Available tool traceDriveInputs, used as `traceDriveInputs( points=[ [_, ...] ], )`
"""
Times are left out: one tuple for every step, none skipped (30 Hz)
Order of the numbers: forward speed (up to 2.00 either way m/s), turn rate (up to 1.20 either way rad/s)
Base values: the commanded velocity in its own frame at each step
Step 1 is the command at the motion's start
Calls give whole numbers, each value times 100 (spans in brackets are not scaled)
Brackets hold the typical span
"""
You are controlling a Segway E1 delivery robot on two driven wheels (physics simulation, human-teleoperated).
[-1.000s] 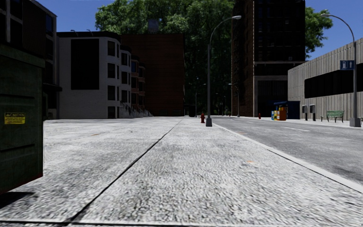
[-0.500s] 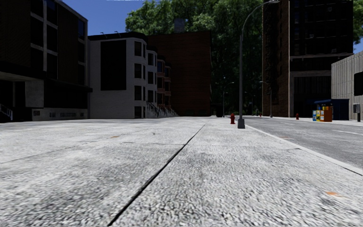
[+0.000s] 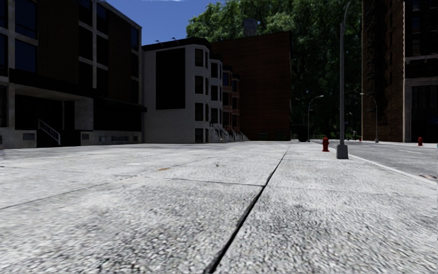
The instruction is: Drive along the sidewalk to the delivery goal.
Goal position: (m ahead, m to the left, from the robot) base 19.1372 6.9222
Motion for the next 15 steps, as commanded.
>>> traceDriveInputs(
  points=[
    [200, 47],
    [200, 47],
    [200, 47],
    [200, 47],
    [200, 47],
    [200, 47],
    [200, 47],
    [200, 47],
    [200, 47],
    [200, 47],
    [200, 47],
    [200, 47],
    [200, 47],
    [200, 47],
    [200, 47]
  ],
)
